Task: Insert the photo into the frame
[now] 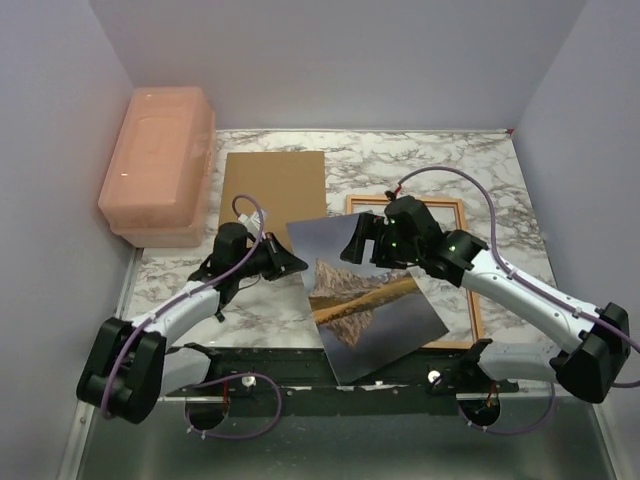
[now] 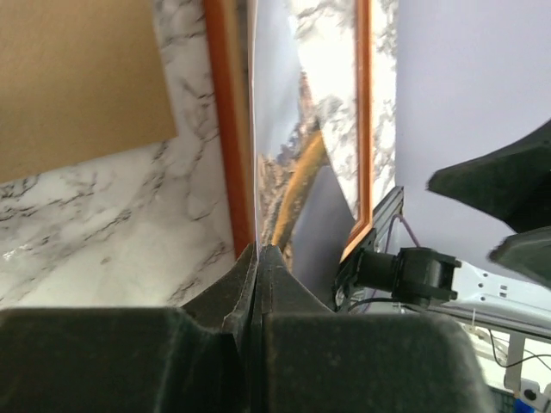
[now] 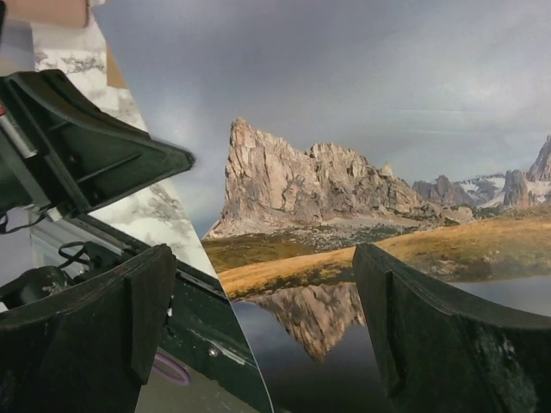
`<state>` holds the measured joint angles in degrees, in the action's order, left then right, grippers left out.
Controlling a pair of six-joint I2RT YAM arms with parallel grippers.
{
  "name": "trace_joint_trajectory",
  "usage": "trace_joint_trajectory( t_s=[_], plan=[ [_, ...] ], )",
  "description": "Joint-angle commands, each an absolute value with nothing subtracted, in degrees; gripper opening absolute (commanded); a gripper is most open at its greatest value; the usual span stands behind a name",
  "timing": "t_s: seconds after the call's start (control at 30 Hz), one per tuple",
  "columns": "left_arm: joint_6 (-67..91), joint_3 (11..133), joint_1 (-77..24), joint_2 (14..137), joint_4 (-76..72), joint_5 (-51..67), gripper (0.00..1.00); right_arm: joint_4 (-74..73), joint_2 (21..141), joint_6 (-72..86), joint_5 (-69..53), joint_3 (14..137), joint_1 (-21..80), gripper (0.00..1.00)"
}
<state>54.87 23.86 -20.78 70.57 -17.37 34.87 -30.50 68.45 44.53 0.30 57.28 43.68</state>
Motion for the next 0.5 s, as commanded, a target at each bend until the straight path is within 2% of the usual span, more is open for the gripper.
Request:
trace_joint_trajectory(
  t_s=[0.0,0.23,0.47],
  plan=[
    [52.05,28.17,-21.05,61.17,-4.65,29.46,0.0,-34.49,72.34,43.64,7.92,63.51,48.46,0.93],
    [52.18,35.93,-21.09,51.19,12.21,21.63,0.0,-39.74,80.89,45.92,22.44,73.99,61.71,0.94],
    [53.14,40.6,-21.07,50.11,20.62,19.26,0.0,-50.12,94.89,49.54,40.81,88.71,77.32,0.93]
  ],
)
